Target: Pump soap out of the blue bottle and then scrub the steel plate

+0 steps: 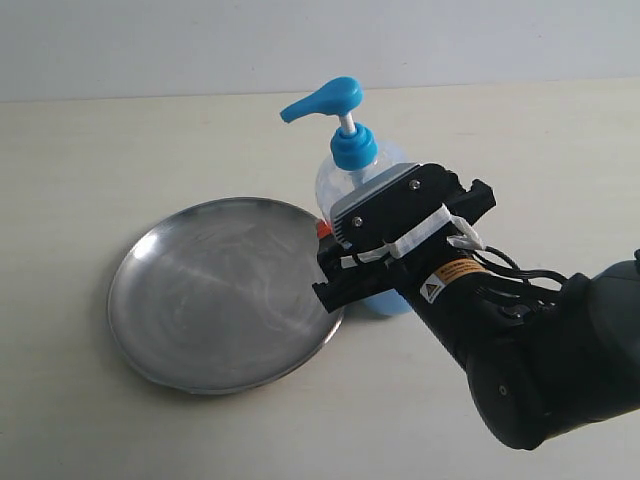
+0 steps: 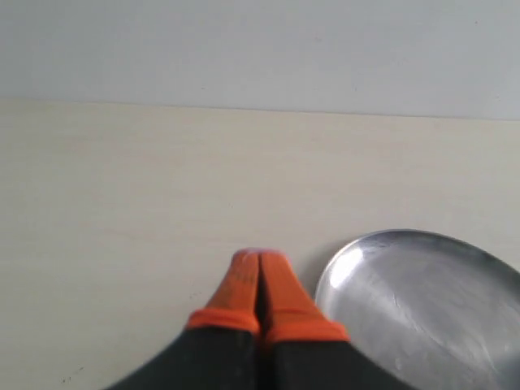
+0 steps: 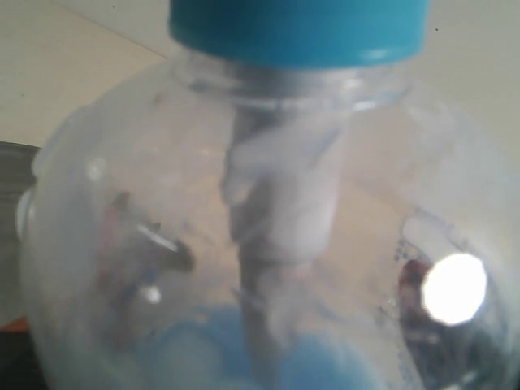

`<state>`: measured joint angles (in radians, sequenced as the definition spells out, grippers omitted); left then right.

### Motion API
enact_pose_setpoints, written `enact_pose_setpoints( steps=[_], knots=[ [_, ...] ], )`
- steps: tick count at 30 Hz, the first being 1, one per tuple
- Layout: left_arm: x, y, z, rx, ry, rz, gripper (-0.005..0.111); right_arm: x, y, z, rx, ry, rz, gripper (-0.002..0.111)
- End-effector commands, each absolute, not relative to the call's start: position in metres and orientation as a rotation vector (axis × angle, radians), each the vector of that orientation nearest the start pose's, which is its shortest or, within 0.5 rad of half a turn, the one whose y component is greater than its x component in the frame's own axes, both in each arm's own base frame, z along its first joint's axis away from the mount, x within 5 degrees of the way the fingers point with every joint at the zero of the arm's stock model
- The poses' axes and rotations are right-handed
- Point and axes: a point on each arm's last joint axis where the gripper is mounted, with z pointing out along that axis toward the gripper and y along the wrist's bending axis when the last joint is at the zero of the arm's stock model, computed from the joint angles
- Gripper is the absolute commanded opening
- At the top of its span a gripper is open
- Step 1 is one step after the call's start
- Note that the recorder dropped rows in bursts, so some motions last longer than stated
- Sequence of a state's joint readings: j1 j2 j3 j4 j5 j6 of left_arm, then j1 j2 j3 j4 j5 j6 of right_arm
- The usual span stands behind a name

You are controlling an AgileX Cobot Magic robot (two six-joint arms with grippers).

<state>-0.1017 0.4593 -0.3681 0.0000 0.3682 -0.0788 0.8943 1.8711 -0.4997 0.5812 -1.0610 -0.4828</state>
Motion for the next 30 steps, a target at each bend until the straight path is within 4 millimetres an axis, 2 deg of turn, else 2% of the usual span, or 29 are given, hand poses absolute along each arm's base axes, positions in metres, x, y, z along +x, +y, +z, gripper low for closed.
enact_pose_setpoints(
  steps=[1,6,30],
  knots=[
    [0.112,-0.012,0.294,0.024,1.923,-0.127,0.0,0.217,0.2,0.136,-0.606,1.639,0.041,0.0],
    [0.12,-0.013,0.311,0.023,1.896,-0.129,0.0,0.217,0.2,0.136,-0.606,1.639,0.041,0.0],
    [0.12,-0.013,0.31,0.023,1.901,-0.129,0.0,0.217,0.2,0.136,-0.606,1.639,0.041,0.0]
  ],
)
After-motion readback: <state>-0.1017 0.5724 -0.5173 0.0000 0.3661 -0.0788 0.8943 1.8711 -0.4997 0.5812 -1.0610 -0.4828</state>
